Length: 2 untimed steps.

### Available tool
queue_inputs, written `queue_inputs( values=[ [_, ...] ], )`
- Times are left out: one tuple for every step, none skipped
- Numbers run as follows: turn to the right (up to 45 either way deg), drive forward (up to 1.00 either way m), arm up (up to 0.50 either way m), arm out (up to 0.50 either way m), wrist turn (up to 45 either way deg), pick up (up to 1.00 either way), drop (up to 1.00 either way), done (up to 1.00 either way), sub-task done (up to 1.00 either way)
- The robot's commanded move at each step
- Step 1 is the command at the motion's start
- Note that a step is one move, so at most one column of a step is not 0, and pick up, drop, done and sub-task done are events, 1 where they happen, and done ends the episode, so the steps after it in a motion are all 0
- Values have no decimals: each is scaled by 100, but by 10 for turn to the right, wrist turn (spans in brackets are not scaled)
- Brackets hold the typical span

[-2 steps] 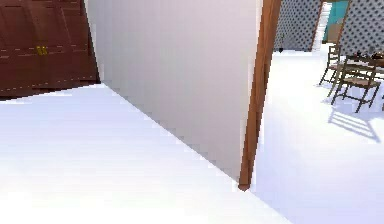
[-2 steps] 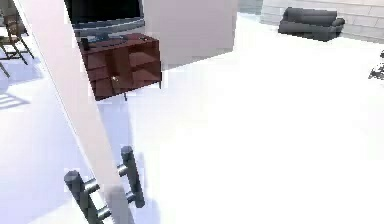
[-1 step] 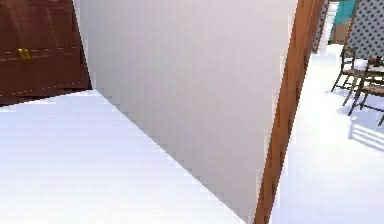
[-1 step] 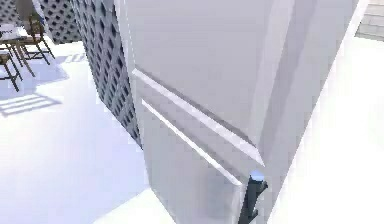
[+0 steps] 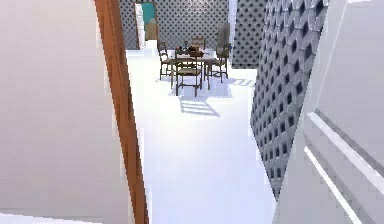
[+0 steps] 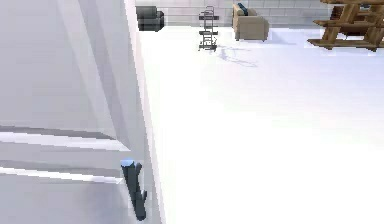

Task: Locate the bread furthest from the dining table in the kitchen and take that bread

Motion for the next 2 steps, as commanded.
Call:
queue_inputs(
  values=[
    [60,0,0,0,0,0,0,0,0],
    [0,100,0,0,0,0,0,0,0]
  ],
)
